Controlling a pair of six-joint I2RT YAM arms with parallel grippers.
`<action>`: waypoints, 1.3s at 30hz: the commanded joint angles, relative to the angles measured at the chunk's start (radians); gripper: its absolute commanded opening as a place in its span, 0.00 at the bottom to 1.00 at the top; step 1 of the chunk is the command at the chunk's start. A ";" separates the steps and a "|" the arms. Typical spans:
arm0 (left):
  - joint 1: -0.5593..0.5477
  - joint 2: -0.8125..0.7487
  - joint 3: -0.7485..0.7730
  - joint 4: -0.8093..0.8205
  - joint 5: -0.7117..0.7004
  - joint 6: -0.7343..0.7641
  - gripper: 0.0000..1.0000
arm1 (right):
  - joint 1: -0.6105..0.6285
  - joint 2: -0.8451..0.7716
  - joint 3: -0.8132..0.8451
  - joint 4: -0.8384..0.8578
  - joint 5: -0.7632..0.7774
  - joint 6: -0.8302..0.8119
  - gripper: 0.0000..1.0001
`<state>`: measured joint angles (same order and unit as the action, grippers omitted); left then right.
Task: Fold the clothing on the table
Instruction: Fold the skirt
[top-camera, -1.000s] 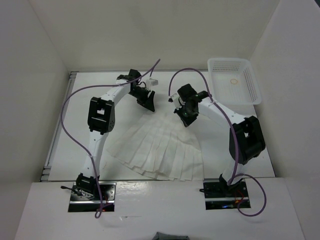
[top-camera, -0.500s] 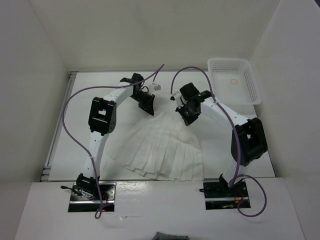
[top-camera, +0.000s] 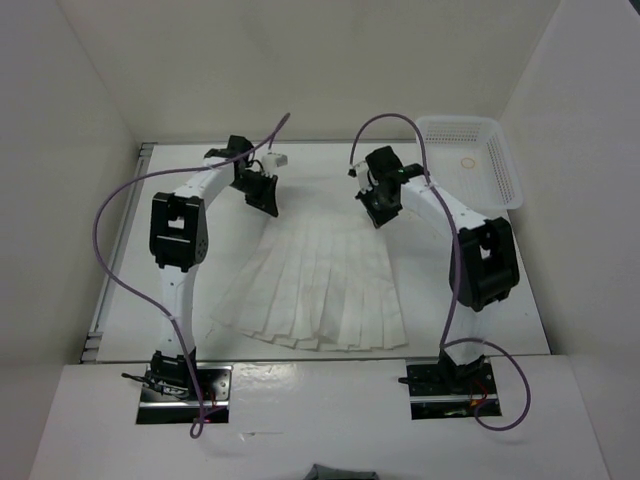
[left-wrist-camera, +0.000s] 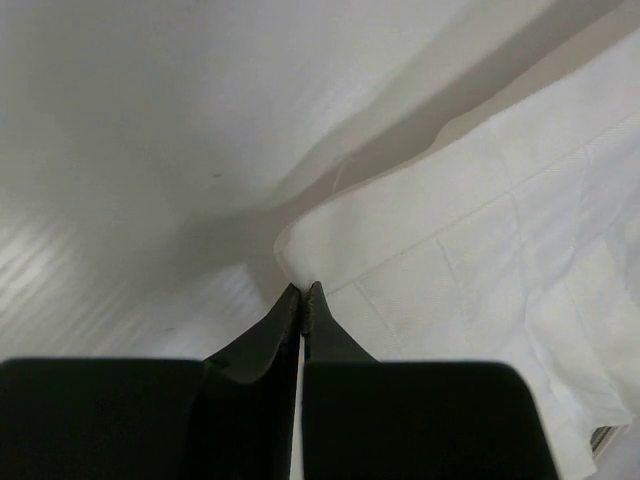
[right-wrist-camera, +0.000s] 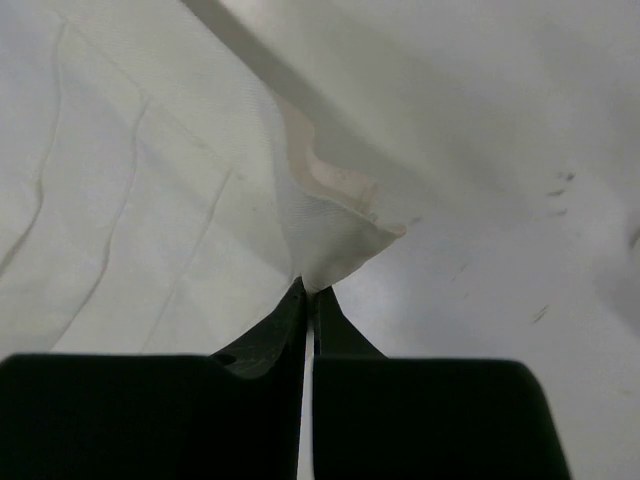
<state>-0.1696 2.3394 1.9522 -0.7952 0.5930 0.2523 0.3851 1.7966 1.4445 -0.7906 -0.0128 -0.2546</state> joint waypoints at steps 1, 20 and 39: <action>0.059 -0.063 0.065 0.030 -0.050 -0.044 0.00 | -0.045 0.113 0.132 0.048 0.066 0.003 0.00; 0.107 -0.146 0.197 0.039 -0.010 -0.107 0.00 | -0.068 0.357 0.577 0.120 0.157 0.090 0.00; 0.068 -0.575 -0.272 -0.180 0.085 0.212 0.00 | 0.046 -0.130 0.099 -0.025 0.041 -0.155 0.00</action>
<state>-0.0975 1.8210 1.7489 -0.9089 0.6476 0.3405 0.4374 1.7889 1.6215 -0.8051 0.0219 -0.3172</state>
